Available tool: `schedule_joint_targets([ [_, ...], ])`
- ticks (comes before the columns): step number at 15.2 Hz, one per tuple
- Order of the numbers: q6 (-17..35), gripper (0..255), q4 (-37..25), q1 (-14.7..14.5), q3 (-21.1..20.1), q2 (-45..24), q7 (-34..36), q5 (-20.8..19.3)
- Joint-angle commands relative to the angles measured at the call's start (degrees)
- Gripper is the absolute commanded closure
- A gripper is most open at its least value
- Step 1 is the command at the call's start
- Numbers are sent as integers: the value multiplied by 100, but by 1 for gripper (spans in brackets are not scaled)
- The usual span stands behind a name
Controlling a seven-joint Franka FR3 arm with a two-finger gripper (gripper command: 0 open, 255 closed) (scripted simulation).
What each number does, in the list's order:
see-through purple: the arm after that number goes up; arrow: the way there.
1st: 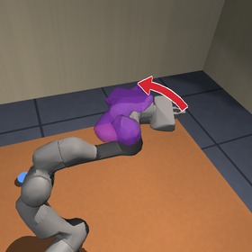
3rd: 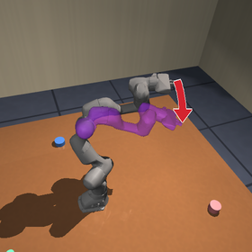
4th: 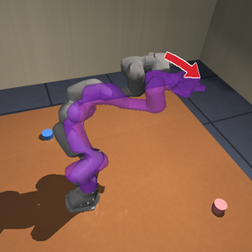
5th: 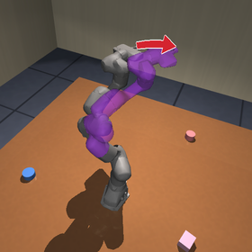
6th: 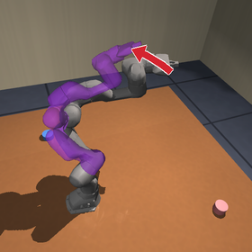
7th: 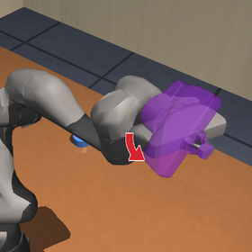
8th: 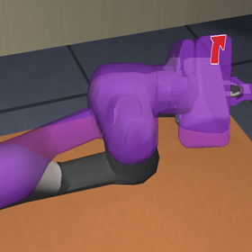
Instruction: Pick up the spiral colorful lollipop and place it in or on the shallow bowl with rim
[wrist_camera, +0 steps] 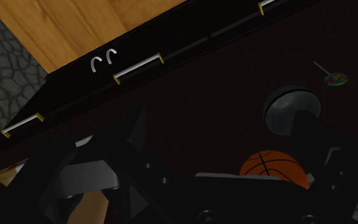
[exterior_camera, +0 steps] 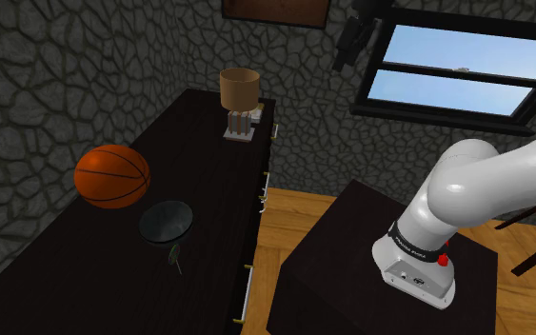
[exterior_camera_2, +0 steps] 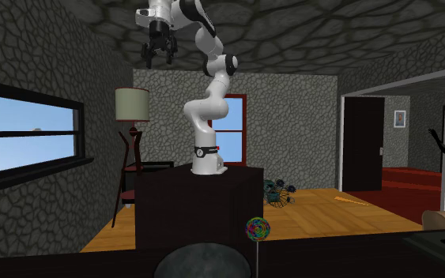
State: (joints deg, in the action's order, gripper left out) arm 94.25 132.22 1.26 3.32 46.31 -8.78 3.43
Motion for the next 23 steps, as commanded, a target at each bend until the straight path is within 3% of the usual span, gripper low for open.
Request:
schedule_joint_targets([
  [1, 0, 0, 0, 0, 0, 0, 0, 0],
  [12, 2089, 0, 1540, -456, -1106, -85, 714, 510],
  [23, 4504, 0, 2116, -746, -2463, -1476, 1618, 744],
])
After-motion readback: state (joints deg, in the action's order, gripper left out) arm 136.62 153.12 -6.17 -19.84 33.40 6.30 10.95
